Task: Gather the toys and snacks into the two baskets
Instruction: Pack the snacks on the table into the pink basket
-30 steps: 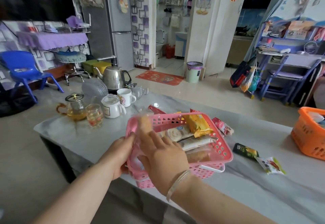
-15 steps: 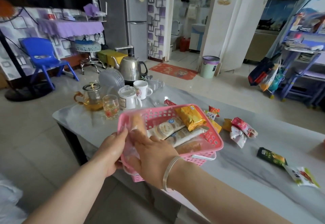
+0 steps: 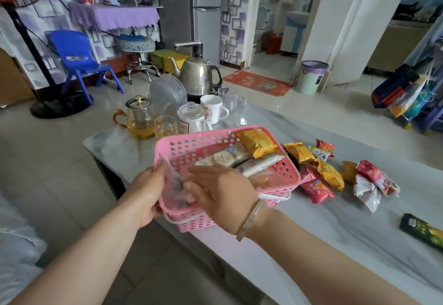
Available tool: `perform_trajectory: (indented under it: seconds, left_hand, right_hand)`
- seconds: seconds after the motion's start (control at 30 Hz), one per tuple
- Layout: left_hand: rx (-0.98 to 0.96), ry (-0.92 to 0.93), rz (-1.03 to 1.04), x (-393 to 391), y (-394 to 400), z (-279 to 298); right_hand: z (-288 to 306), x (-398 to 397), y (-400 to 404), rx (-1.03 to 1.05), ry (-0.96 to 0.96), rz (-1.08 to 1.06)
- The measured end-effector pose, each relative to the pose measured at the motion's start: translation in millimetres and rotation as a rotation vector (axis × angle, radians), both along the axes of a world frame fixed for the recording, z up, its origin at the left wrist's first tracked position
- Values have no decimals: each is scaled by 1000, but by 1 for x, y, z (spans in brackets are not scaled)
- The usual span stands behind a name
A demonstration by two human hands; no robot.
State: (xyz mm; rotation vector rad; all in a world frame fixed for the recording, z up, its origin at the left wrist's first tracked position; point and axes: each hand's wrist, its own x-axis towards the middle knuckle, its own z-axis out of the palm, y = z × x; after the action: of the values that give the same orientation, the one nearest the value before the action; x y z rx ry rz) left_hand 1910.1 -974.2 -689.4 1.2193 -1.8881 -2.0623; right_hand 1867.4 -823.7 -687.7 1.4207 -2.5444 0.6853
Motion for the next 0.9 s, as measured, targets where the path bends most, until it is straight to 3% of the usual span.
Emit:
perform_trajectory:
  seconds: [0.13,0.23,0.3,0.4,0.5,0.57,0.7,0.9]
  left_hand:
    - [3,-9,-12,-16,-8,-7]
    - [13,-8,-23,-22,-13,-9]
    - [16,-3,-26,-25,-17,-9]
    - [31,11,-11,-29,-22,-9]
    - [34,13,2,-33,-26,-12]
    - [29,5,3,-36,-29,-16]
    - [39,1,-1,-39,-37,-23]
    - [13,-21,-9,-39,-36,-25]
  right_hand:
    - [8,-36,11,-249,4,-15]
    - [21,-84,34,-517,-24,-275]
    - [18,-132,56,-563,-96,-506]
    - [-12,-194,81,-295,-171,-728]
    - [-49,-222,87,162,-270,-755]
    - [-62,-230,83,338,-312,-719]
    - [-81,-253,68,424,-399,-678]
    - [-88,-266,60,451,-230,-692]
